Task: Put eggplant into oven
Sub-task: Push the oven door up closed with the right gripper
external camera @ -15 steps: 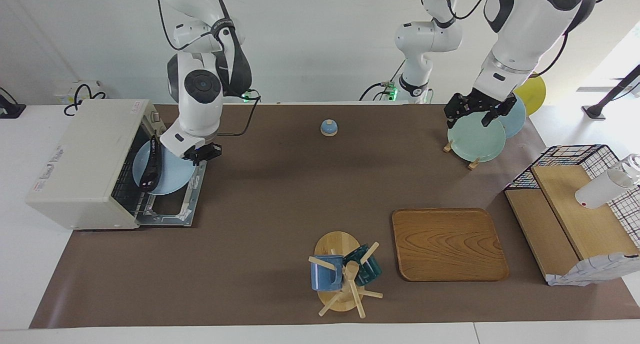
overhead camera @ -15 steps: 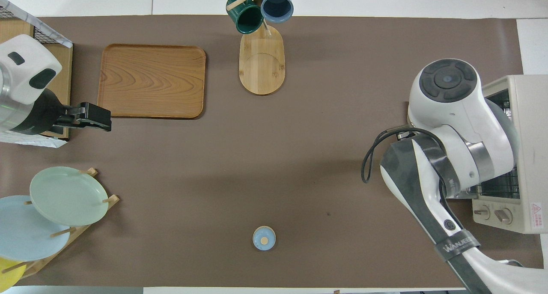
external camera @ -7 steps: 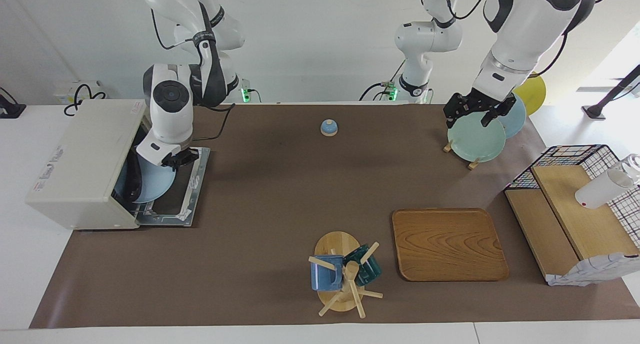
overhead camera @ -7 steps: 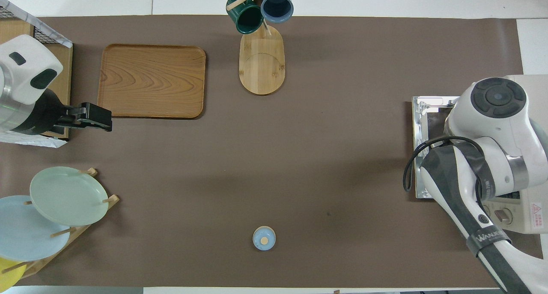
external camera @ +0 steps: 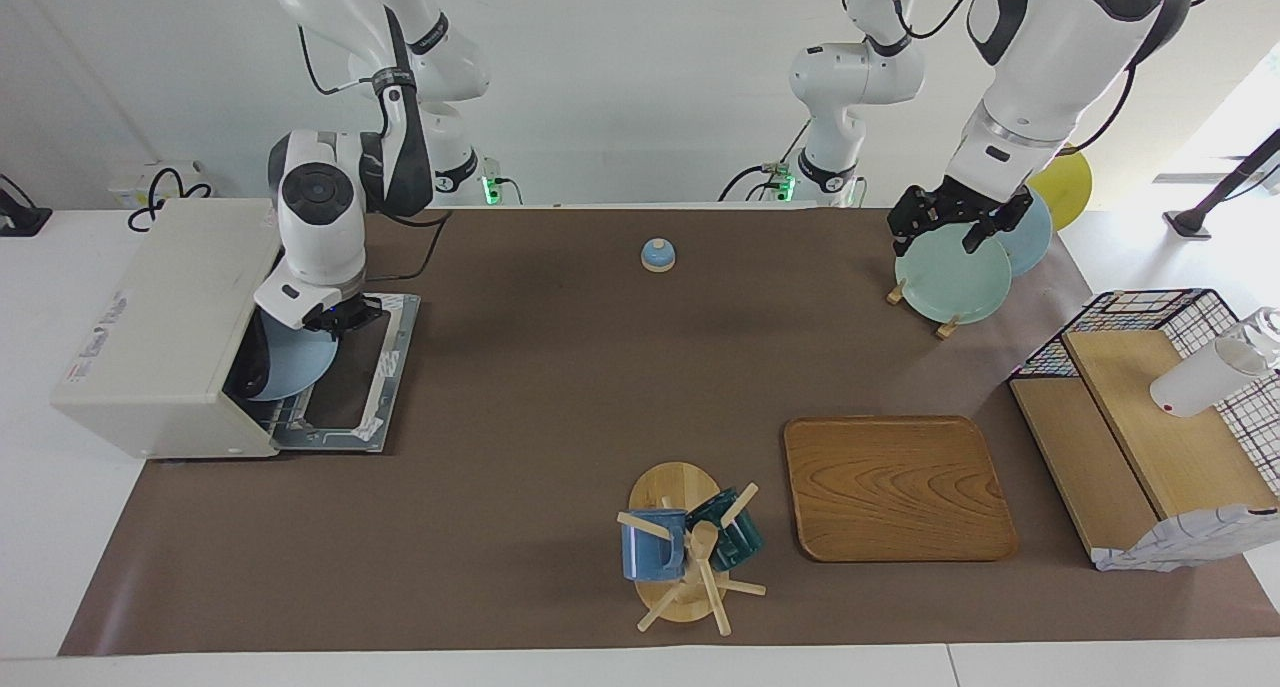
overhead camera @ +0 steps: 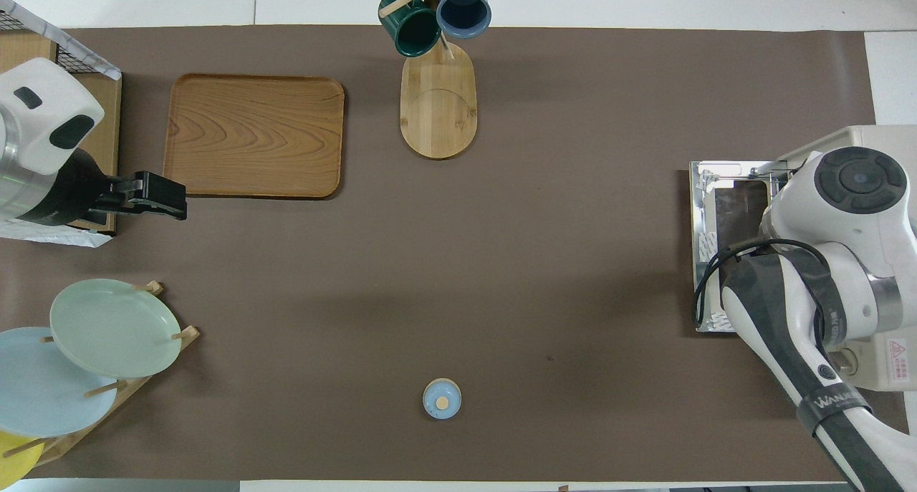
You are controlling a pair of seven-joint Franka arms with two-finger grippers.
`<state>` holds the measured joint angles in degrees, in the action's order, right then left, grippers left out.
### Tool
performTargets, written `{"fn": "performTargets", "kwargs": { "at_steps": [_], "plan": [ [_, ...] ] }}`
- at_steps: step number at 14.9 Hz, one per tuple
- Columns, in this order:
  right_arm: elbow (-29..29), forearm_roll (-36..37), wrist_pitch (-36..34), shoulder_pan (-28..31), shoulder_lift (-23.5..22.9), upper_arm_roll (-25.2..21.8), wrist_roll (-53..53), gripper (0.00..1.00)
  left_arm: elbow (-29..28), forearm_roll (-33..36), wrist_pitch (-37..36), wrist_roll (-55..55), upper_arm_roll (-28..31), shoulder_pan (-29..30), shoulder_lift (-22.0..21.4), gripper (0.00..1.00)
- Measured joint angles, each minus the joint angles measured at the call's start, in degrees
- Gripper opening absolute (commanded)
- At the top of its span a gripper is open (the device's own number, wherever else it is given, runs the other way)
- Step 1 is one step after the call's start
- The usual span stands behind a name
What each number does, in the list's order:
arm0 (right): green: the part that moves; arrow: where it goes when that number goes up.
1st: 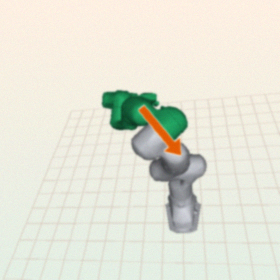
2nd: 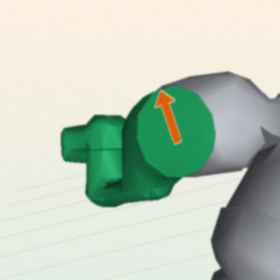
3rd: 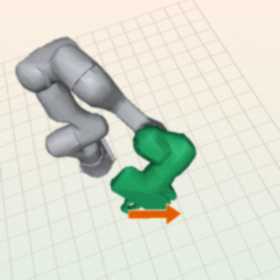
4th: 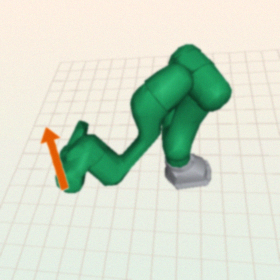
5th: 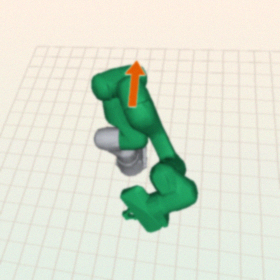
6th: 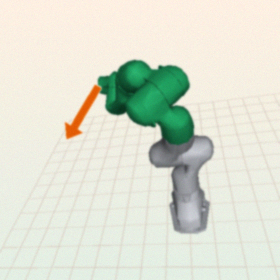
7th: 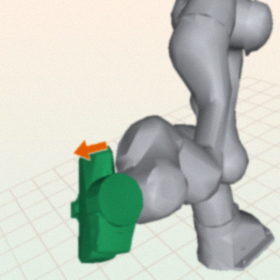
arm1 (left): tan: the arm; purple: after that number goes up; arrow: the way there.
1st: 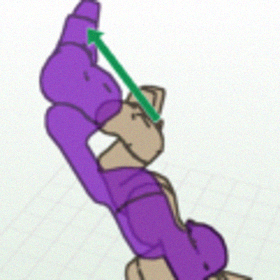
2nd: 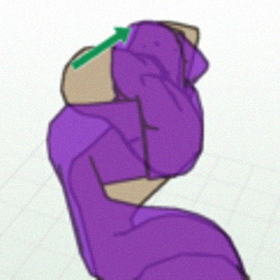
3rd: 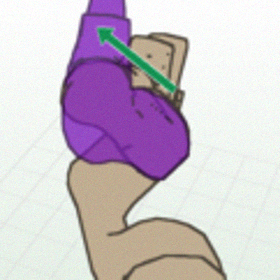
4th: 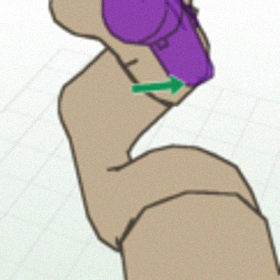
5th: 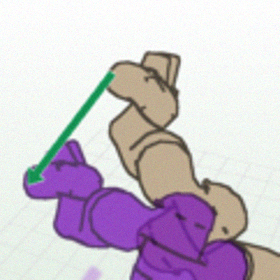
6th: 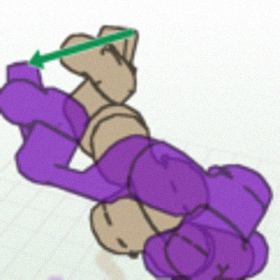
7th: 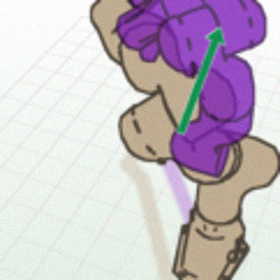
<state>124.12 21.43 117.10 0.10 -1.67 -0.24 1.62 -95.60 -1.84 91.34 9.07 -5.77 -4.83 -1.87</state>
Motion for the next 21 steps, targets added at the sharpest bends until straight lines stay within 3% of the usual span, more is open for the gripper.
{"fn": "performTargets", "kwargs": {
  "at_steps": [4,5,7,8,11,15,21],
  "plan": [
    [-0.5,-2.6,-0.6,-0.1,0.2,0.5,0.1,0.40,0.0,0.0,0.0,0.0,0.0,0.0,0.0,1.00],
    [-1.3,-3.9,-1.5,-0.3,0.3,0.7,0.2,0.36,0.0,0.0,0.0,0.0,0.0,0.0,0.0,1.00],
    [-3.5,-5.4,-2.3,-1.8,0.5,1.0,0.5,0.06,0.0,0.0,0.0,0.0,0.0,0.0,0.0,1.00],
    [-4.0,-5.7,-1.9,-3.1,0.5,1.2,0.4,0.00,0.0,0.0,0.0,0.0,0.0,0.0,0.0,1.00],
    [-3.1,-6.1,2.0,-6.9,0.0,1.3,-3.1,0.00,0.0,0.0,0.0,0.0,0.0,0.0,0.0,1.00],
    [1.0,-6.1,10.5,-6.9,-2.4,1.2,-6.1,0.00,0.0,0.0,0.0,0.0,0.0,0.0,0.0,1.00],
    [2.2,-6.1,13.1,-6.8,-6.6,1.3,-11.0,0.00,0.0,0.0,0.0,0.0,0.0,0.0,0.0,1.00]
  ]
}}
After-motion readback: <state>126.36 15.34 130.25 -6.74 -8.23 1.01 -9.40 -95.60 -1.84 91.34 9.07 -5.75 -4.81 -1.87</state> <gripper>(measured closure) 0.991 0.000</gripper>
